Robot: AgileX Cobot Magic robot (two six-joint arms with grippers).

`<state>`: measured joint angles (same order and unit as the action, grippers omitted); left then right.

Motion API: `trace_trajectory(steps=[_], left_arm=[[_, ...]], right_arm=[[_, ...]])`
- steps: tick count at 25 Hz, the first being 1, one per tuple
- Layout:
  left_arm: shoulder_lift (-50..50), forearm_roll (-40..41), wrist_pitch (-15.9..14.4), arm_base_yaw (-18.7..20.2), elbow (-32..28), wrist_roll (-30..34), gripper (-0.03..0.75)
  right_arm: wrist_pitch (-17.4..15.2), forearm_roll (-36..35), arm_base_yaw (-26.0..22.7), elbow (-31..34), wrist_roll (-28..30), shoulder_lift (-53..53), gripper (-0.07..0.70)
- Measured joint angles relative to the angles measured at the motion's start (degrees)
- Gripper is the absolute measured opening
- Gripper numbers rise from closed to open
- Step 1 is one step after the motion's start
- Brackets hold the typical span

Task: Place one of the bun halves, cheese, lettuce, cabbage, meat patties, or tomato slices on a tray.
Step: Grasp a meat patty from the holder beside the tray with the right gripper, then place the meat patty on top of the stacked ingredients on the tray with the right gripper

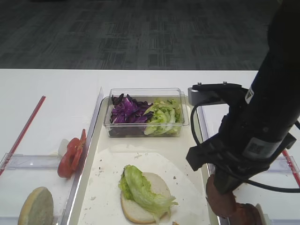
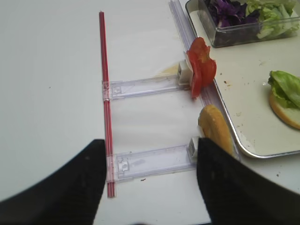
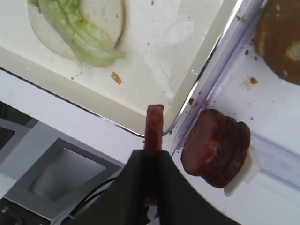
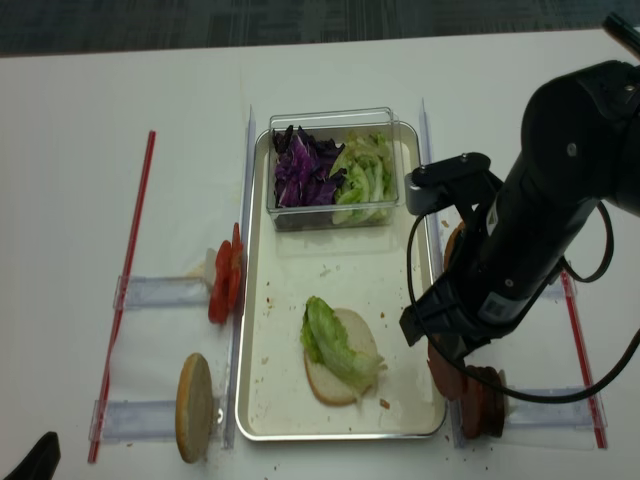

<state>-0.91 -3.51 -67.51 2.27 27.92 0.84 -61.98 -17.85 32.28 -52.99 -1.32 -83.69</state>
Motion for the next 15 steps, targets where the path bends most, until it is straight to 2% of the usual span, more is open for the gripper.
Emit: trace_trajectory(steps=[10,15], left_arm=[[0.0,0.0,0.0,0.0,0.0,0.0,0.429],[0.0,0.0,0.0,0.0,0.0,0.0,0.429]], right_arm=[[0.0,-2.0,0.0,-4.7,4.8,-3.9,0.066],[-1.2,-3.8,0.0,-7.0,7.0,-7.2,0.066]])
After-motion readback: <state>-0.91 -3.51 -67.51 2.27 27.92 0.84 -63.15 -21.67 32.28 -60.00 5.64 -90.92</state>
